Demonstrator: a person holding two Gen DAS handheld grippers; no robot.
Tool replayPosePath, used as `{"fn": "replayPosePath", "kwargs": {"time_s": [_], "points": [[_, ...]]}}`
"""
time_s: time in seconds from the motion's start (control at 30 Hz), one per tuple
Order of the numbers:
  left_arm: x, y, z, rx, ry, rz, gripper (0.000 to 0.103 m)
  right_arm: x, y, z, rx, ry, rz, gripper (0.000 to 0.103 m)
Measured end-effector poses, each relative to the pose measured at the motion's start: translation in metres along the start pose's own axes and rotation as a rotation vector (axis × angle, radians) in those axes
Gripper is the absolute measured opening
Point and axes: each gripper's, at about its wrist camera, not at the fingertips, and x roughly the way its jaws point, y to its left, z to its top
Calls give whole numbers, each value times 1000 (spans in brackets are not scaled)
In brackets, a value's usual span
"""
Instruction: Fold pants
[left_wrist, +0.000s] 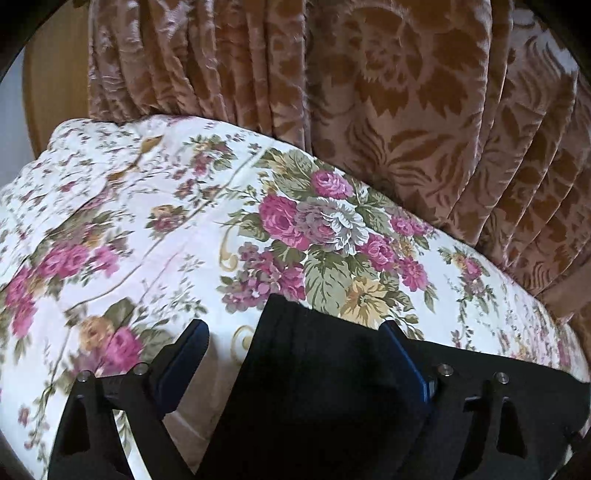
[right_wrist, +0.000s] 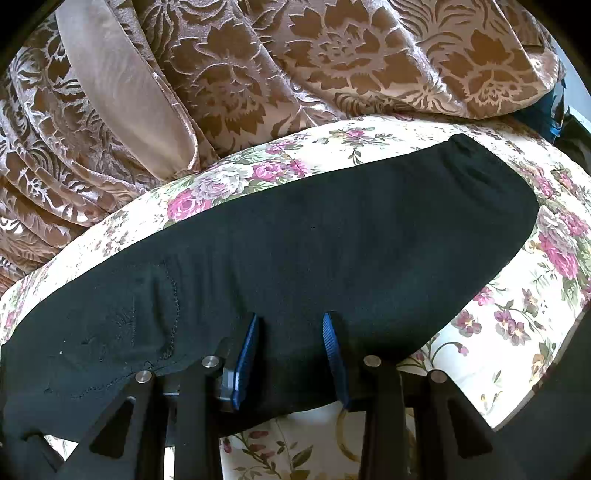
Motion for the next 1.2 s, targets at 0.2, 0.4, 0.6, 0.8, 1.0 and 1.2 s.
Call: {"fn": "replayPosePath", "kwargs": {"time_s": [0.2, 0.4, 0.6, 0.8, 1.0, 1.2], "points": [[25, 1, -8, 25, 66, -1, 64, 1, 0, 0, 7, -5, 6, 37], [9, -3, -9, 26, 33, -48, 13, 1, -1, 0, 10, -9, 10, 37], [-35, -7, -17, -3, -64, -98, 11, 1, -1, 0, 15, -8, 20, 37], [-104, -6, -46, 8, -164, -220, 10, 0, -2, 0, 21, -9, 25, 37], [-164, 16, -96, -91, -198, -335, 10, 1, -3, 0, 22, -8, 29, 37], [-185, 35, -155, -198, -175, -367, 10, 0, -3, 0, 28, -8, 34, 37]]}}
